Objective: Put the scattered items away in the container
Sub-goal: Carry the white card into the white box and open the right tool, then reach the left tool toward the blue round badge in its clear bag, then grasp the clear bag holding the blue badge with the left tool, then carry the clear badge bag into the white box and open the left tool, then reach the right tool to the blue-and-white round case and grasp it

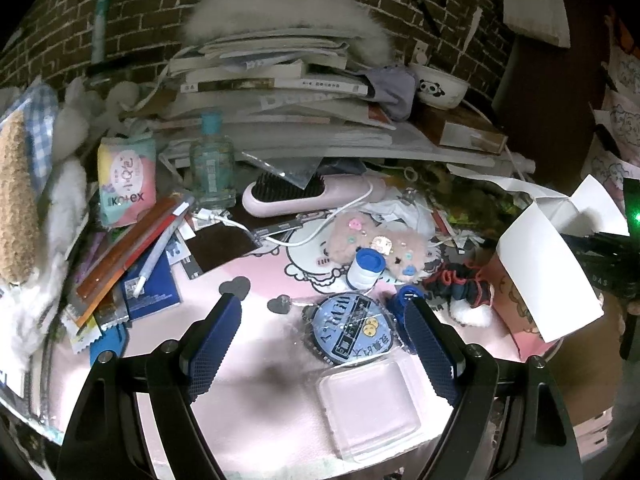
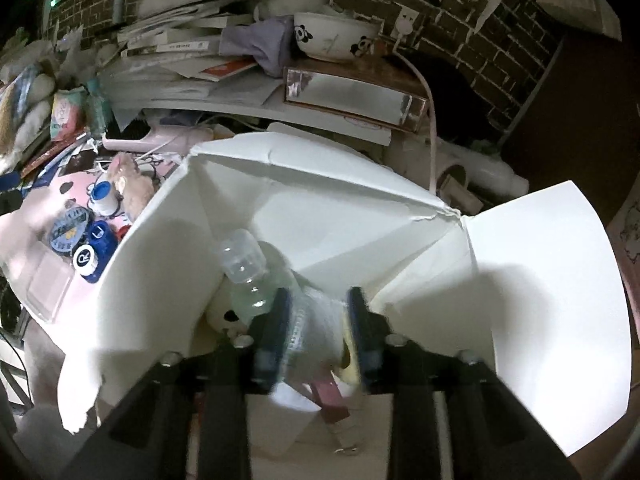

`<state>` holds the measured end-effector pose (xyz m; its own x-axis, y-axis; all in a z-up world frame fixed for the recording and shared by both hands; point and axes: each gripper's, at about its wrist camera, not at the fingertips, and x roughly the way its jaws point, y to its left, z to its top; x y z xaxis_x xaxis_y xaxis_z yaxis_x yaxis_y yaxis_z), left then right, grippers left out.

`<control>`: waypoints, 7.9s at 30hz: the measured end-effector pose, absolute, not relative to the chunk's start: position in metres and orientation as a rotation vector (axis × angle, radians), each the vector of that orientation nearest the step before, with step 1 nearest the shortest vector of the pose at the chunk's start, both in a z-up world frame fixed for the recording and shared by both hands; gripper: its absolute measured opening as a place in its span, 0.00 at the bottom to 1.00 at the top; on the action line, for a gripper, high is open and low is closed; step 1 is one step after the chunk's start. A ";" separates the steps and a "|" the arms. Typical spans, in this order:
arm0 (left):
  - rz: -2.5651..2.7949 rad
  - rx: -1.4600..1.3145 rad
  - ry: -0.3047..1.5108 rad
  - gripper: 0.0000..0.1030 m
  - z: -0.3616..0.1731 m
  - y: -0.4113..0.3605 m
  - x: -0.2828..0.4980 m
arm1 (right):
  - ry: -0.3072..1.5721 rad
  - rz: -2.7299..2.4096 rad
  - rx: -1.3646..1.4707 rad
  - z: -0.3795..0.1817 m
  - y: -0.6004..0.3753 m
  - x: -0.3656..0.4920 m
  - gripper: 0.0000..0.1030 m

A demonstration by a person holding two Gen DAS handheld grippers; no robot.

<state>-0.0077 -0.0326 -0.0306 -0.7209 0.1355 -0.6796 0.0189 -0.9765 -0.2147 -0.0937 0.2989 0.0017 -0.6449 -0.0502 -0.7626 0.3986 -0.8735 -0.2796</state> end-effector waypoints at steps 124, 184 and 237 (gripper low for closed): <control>2.242 -0.892 -0.120 0.12 0.067 0.128 -0.075 | 0.004 -2.136 0.946 -0.081 0.201 0.007 0.80; 2.711 -0.863 -0.125 0.84 0.048 0.049 -0.036 | 0.146 -2.261 0.870 -0.090 0.179 0.009 0.55; 2.827 -0.713 -0.456 0.86 0.000 -0.050 0.026 | 0.208 -2.446 0.739 -0.059 0.140 -0.008 0.29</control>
<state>0.0261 -0.0501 0.0004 -0.8660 0.2559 -0.4295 -0.1080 -0.9346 -0.3390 -0.0078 0.1398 -0.0594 -0.6850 -0.4784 -0.5494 0.5642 -0.8255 0.0154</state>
